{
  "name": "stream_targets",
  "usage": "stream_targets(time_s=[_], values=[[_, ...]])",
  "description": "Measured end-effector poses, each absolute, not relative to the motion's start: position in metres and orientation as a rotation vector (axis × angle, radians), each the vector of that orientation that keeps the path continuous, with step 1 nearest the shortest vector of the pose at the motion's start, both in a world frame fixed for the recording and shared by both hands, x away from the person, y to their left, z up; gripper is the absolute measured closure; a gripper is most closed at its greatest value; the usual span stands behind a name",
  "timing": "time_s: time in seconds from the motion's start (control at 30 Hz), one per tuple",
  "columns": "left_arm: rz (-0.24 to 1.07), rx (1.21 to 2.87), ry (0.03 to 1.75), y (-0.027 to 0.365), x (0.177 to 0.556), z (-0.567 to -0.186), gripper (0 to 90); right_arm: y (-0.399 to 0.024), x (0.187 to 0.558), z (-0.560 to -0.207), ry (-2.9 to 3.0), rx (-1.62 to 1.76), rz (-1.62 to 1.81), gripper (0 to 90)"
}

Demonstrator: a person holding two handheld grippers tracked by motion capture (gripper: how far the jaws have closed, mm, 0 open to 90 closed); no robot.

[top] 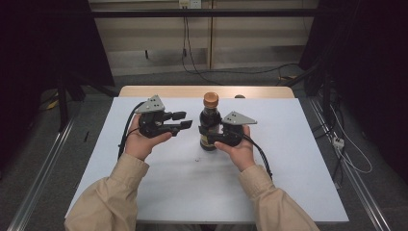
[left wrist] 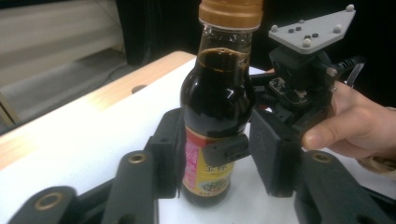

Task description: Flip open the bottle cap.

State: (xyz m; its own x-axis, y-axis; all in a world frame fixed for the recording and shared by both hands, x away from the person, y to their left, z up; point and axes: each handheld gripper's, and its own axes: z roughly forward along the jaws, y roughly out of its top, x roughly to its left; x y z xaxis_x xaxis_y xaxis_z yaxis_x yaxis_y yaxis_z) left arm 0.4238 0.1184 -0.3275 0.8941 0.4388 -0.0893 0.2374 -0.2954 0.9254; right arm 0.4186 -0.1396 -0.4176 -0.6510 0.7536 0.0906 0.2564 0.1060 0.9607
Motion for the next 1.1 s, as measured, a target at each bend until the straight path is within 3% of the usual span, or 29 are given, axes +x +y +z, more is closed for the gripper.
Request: stream_targets(time_s=[0.27,0.57,1.1], values=[[0.180,1.892,0.515,0.113,0.431,-0.318,63.1,-0.139,0.418,-0.418,1.965,0.986,1.565,29.7],[0.134,1.899,0.530,0.104,0.439,-0.306,90.0,-0.140,0.418,-0.418,1.965,0.983,1.563,29.8],[0.142,1.953,0.516,0.087,0.447,-0.287,90.0,-0.139,0.418,-0.418,1.972,0.989,1.566,29.9]])
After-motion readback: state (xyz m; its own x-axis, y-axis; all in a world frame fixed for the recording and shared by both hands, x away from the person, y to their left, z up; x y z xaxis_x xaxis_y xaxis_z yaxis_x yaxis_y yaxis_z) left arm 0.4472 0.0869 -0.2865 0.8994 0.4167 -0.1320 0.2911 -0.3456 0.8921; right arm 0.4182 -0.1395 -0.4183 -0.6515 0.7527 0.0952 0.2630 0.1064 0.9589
